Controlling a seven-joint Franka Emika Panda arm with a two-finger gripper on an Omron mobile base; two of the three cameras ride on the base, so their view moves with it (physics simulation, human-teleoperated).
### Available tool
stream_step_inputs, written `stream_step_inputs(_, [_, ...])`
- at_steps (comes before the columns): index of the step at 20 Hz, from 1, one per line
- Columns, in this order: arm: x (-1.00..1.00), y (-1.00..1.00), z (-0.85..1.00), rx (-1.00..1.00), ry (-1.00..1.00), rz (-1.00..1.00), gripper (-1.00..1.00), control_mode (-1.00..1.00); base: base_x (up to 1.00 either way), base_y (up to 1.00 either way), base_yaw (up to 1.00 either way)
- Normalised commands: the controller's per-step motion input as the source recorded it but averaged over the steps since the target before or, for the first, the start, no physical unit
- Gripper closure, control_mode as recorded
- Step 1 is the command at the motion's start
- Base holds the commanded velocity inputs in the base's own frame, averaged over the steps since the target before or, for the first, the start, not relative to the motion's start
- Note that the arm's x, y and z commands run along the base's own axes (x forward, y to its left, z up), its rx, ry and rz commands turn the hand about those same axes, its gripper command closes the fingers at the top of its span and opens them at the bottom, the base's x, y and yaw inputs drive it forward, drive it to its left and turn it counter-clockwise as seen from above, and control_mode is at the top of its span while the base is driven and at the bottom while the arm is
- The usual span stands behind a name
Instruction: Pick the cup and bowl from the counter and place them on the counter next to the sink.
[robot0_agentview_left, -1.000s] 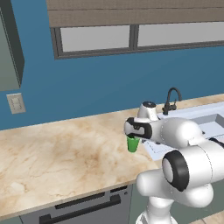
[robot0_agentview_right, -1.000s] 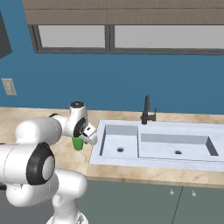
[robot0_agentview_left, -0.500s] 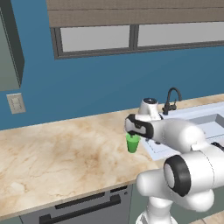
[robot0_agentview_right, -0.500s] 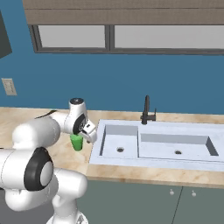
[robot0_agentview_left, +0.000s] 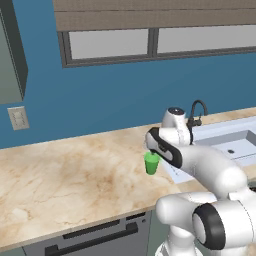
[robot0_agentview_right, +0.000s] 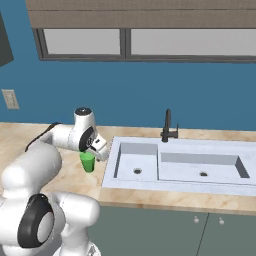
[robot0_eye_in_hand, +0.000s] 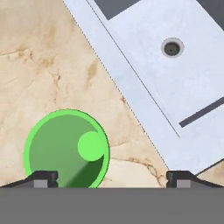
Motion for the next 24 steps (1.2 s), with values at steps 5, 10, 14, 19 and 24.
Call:
stream_step_inputs(5, [-0.84, 0.0, 0.31, 0.0, -0.03, 0.02, -1.0, -1.0, 0.0, 0.0, 0.0])
stream_step_inputs(10, [-0.74, 0.0, 0.53, 0.0, 0.0, 0.09, -1.0, -1.0, 0.0, 0.0, 0.0])
stream_step_inputs(14, [-0.61, 0.01, 0.6, 0.0, 0.0, 0.13, -1.0, -1.0, 0.0, 0.0, 0.0])
stream_step_inputs(19, [-0.37, 0.11, 0.64, 0.0, 0.0, 0.22, -1.0, -1.0, 0.0, 0.0, 0.0])
stream_step_inputs(24, [-0.57, 0.03, 0.48, 0.0, 0.0, 0.22, -1.0, -1.0, 0.0, 0.0, 0.0])
